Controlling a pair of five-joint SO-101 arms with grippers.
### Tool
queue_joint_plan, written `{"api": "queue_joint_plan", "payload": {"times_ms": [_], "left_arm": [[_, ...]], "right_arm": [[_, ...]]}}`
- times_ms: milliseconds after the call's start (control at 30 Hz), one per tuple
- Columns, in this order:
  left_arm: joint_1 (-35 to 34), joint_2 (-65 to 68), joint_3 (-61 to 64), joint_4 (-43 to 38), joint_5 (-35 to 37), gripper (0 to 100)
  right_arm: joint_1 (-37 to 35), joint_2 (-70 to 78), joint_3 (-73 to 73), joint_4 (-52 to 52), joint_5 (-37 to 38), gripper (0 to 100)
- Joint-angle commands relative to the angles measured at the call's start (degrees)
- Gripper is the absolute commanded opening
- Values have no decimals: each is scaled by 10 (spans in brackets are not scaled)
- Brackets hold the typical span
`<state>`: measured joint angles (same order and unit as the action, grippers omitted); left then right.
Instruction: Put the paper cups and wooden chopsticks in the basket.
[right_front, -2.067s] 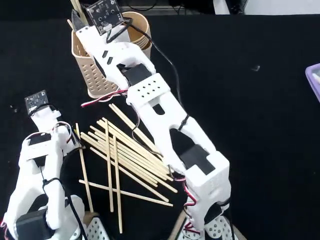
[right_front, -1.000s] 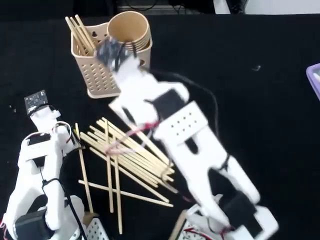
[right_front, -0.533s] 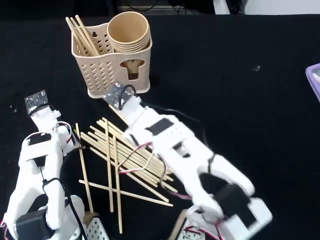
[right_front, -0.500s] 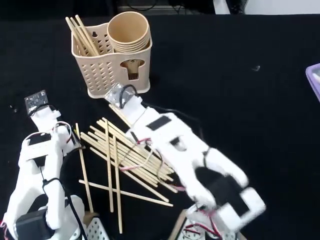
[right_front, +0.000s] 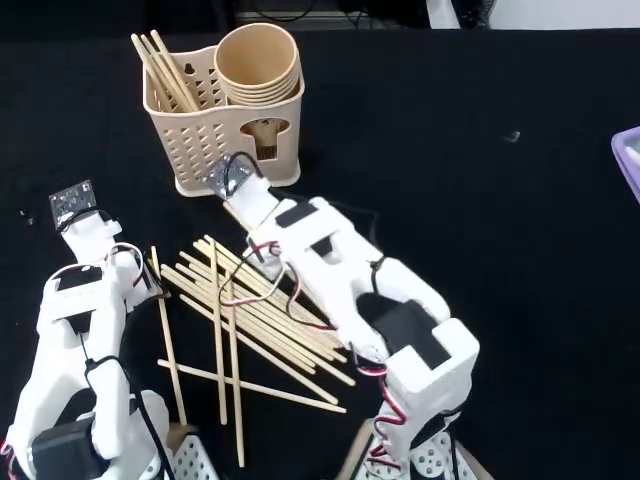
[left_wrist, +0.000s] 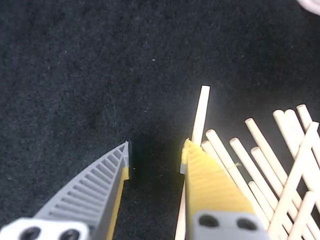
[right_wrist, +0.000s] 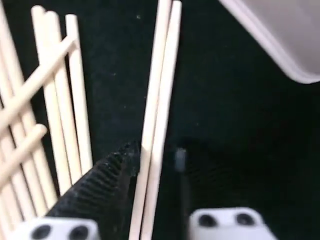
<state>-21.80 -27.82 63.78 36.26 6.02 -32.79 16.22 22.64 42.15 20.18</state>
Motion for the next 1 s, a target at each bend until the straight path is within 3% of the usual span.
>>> {"api": "queue_joint_plan", "payload": {"times_ms": [0,333,533,667,967], "left_arm": [[0,-18,-5,-6,-4,177],[0,-18,-6,-5,-4,177],[0,-18,-6,-4,-4,177],[0,-18,-6,-4,-4,177],[0,-18,-5,-5,-4,177]], "right_arm": [[6,0,-22,44,35,11],[6,-192,-22,156,43,10],[-14,-373,-23,126,28,11],[-55,-458,-22,1,-29,11],[-66,-373,-31,-488,-69,11]]}}
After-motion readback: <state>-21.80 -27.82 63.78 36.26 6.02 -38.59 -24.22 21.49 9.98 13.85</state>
